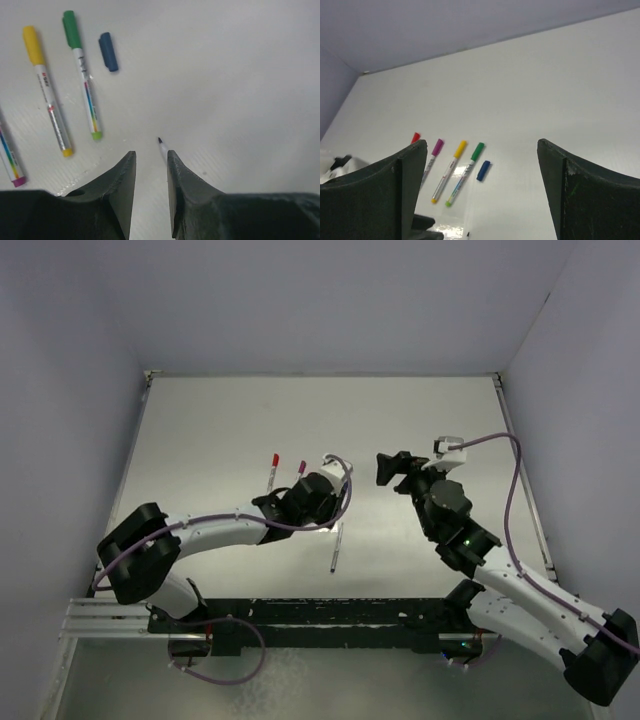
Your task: Insert the pens into the pen caps
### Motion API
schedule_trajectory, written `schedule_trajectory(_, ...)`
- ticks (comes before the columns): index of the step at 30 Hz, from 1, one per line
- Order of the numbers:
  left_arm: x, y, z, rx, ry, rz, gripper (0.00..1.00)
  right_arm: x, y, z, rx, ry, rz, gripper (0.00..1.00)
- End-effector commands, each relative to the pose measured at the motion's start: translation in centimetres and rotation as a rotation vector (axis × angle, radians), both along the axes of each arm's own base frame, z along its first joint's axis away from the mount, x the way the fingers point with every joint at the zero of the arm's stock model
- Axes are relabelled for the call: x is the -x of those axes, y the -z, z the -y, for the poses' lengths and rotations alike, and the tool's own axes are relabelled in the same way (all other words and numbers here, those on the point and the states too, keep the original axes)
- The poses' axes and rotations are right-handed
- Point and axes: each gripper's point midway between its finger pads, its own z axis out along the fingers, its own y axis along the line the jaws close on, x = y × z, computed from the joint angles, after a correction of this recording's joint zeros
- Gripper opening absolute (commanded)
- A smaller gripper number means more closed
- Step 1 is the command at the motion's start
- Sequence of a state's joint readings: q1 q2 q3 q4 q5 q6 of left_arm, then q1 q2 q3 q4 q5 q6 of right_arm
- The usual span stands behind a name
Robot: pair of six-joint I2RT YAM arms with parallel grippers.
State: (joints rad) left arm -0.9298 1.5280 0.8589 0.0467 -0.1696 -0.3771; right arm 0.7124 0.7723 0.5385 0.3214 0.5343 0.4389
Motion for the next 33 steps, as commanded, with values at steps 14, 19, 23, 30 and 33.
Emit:
schedule_trajectory(14,5.8,4.2,2.3,-0.196,0.087,-0.035,0.37,-0.6,0.8,4.8,-0.056,0.296,-0.066,0.92)
schedule_trajectory(19,6.5,4.8,2.7,-0.203,0.093,-0.049,0.40,-0.1,1.1,5.7,-0.076,0.326,-0.059,0.94)
schedule_trajectory(23,6.9,4.8,3.0,-0.193,0.103,-0.062,0.41,-0.1,1.3,5.6,-0.075,0.322,-0.064,0.94)
schedule_trajectory(30,7.7,5.9,1.9,-0.230,0.074,-0.108,0.42,-0.3,1.7,4.8,-0.083,0.293,-0.078,0.94)
schedule_trajectory(33,7.6,6.1,1.0,-0.249,0.038,-0.106,0.43,-0.3,1.8,4.6,-0.089,0.283,-0.077,0.94)
